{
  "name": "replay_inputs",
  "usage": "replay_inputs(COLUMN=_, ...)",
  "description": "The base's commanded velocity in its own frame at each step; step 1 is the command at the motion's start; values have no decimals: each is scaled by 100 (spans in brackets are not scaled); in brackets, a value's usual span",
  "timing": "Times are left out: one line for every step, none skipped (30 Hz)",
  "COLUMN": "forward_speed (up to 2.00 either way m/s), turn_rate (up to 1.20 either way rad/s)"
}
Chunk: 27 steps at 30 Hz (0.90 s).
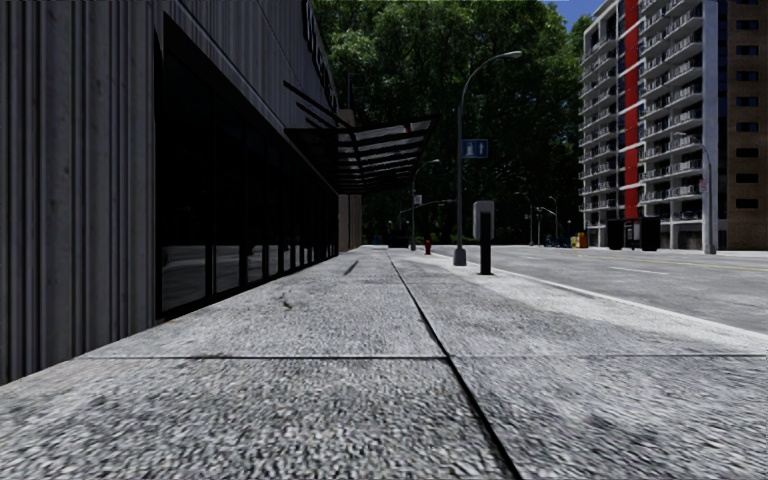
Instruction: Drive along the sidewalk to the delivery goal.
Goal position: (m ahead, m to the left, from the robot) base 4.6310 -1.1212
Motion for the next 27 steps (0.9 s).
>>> replay_inputs(forward_speed=200, turn_rate=-96)
replay_inputs(forward_speed=200, turn_rate=-113)
replay_inputs(forward_speed=200, turn_rate=-120)
replay_inputs(forward_speed=200, turn_rate=-120)
replay_inputs(forward_speed=200, turn_rate=-53)
replay_inputs(forward_speed=200, turn_rate=-6)
replay_inputs(forward_speed=200, turn_rate=0)
replay_inputs(forward_speed=200, turn_rate=0)
replay_inputs(forward_speed=200, turn_rate=0)
replay_inputs(forward_speed=200, turn_rate=0)
replay_inputs(forward_speed=200, turn_rate=0)
replay_inputs(forward_speed=200, turn_rate=0)
replay_inputs(forward_speed=200, turn_rate=0)
replay_inputs(forward_speed=200, turn_rate=0)
replay_inputs(forward_speed=200, turn_rate=0)
replay_inputs(forward_speed=200, turn_rate=0)
replay_inputs(forward_speed=200, turn_rate=0)
replay_inputs(forward_speed=200, turn_rate=0)
replay_inputs(forward_speed=200, turn_rate=0)
replay_inputs(forward_speed=200, turn_rate=0)
replay_inputs(forward_speed=200, turn_rate=0)
replay_inputs(forward_speed=200, turn_rate=0)
replay_inputs(forward_speed=200, turn_rate=0)
replay_inputs(forward_speed=200, turn_rate=0)
replay_inputs(forward_speed=200, turn_rate=0)
replay_inputs(forward_speed=200, turn_rate=0)
replay_inputs(forward_speed=200, turn_rate=0)
